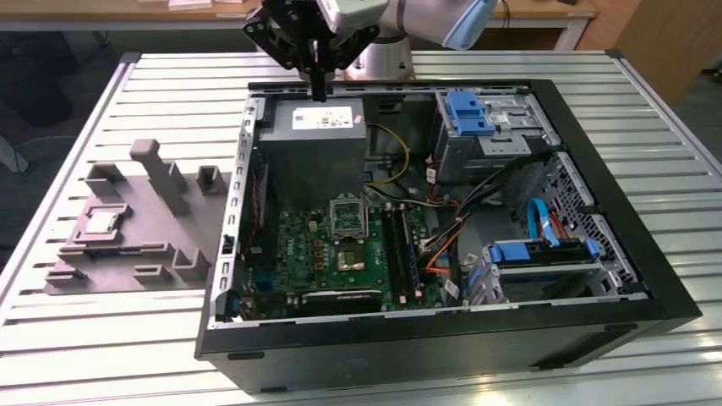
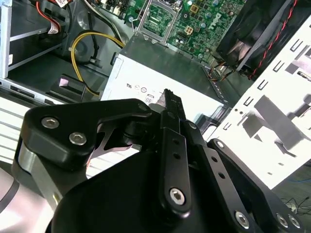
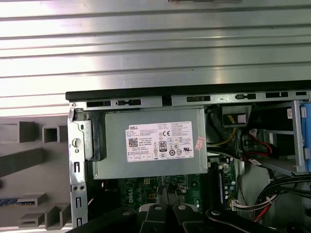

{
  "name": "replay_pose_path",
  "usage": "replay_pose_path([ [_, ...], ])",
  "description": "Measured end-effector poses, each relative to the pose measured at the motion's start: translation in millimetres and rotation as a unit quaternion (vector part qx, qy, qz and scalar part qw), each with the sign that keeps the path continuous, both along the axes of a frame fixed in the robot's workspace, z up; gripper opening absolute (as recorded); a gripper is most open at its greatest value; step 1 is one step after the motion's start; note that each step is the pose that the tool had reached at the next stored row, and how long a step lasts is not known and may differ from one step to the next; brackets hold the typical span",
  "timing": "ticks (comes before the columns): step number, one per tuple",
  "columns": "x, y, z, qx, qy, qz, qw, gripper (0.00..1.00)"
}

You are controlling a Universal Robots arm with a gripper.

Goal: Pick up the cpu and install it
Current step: 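Reach for the cpu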

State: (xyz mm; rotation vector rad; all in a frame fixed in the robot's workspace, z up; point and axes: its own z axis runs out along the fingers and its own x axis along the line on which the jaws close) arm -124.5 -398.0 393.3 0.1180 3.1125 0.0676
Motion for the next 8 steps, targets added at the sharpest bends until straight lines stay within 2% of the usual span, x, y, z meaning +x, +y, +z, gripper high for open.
replay_pose_path([
  [8,-1.9,0.0,0.0,0.0,0.0,0.0,1.0,0.11],
])
